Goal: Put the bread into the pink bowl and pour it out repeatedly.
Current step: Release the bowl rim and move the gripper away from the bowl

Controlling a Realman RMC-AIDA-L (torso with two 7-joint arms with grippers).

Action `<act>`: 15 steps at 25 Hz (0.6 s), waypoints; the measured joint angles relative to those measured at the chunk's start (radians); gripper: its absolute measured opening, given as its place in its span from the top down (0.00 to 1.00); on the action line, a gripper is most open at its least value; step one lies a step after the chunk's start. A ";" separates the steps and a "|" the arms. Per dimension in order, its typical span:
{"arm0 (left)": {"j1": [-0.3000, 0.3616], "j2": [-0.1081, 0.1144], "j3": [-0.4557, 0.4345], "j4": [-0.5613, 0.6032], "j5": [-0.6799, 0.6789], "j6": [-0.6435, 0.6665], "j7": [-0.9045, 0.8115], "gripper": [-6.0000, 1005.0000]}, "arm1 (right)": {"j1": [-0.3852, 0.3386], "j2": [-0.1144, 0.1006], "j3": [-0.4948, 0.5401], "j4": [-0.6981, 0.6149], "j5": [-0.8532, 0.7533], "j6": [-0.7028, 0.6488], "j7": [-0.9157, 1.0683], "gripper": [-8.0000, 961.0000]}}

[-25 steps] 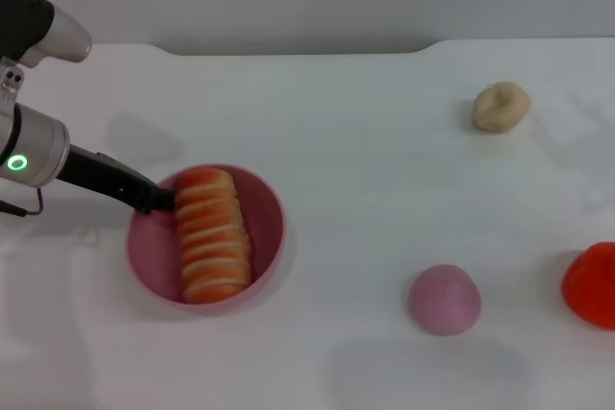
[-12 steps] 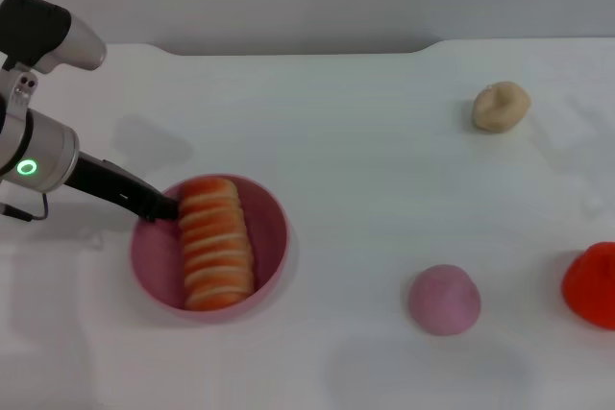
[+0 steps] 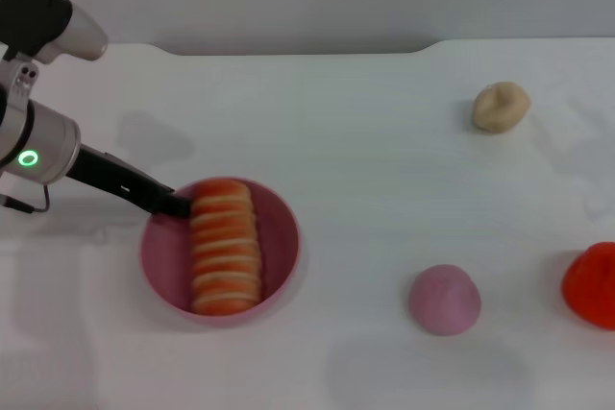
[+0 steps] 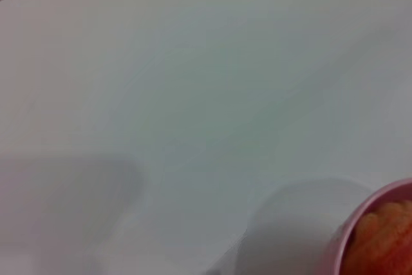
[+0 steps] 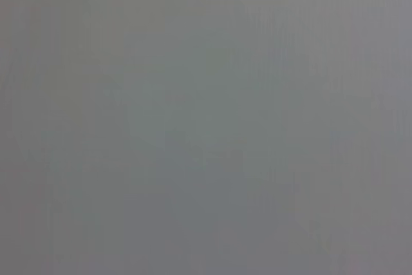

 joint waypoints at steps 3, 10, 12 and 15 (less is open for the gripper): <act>-0.002 0.000 -0.007 0.034 0.000 0.030 -0.007 0.62 | 0.001 0.000 0.001 0.001 0.000 0.000 0.000 0.32; -0.003 0.006 -0.013 0.153 -0.005 0.063 -0.056 0.55 | 0.007 0.000 -0.002 0.016 0.000 0.000 0.000 0.32; -0.002 0.006 -0.027 0.201 -0.008 0.072 -0.061 0.52 | 0.009 0.000 0.000 0.025 0.000 0.000 0.000 0.32; 0.003 -0.007 -0.096 0.289 -0.030 0.078 -0.042 0.50 | 0.014 0.000 0.002 0.042 0.001 0.000 0.000 0.32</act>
